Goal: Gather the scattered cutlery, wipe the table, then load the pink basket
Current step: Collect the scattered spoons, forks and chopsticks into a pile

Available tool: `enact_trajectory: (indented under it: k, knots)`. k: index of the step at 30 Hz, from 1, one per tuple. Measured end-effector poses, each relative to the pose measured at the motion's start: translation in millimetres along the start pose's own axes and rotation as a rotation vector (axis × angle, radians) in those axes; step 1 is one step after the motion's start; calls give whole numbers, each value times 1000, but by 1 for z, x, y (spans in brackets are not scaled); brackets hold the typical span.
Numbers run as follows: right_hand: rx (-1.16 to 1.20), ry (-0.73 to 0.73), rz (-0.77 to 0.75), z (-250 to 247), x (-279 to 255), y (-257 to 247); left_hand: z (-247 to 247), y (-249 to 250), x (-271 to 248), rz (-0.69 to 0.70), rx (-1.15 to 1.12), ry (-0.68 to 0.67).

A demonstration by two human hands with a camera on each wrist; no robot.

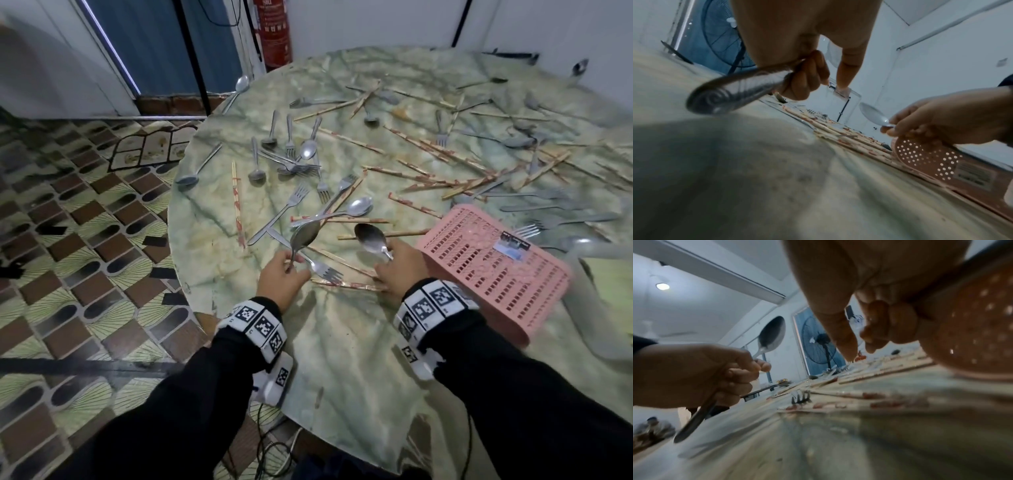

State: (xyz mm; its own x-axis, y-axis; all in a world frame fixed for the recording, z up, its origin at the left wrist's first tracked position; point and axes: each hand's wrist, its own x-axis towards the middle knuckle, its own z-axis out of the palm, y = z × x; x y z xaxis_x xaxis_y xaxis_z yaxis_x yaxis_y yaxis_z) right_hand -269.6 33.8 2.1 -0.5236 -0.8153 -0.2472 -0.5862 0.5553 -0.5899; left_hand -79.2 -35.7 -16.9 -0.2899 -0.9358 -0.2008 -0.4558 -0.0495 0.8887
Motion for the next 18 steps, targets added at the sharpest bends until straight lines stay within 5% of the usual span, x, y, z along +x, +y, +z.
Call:
enact_trajectory:
  k: [6, 13, 18]
  knots:
    - [-45, -102, 29, 25, 19, -14, 16, -1, 6, -10, -61, 15]
    - [-273, -187, 10, 17, 24, -24, 27, 8, 6, 20, -8, -119]
    - [-90, -178, 164, 1, 24, -10, 41, 17, 5, 61, 48, -170]
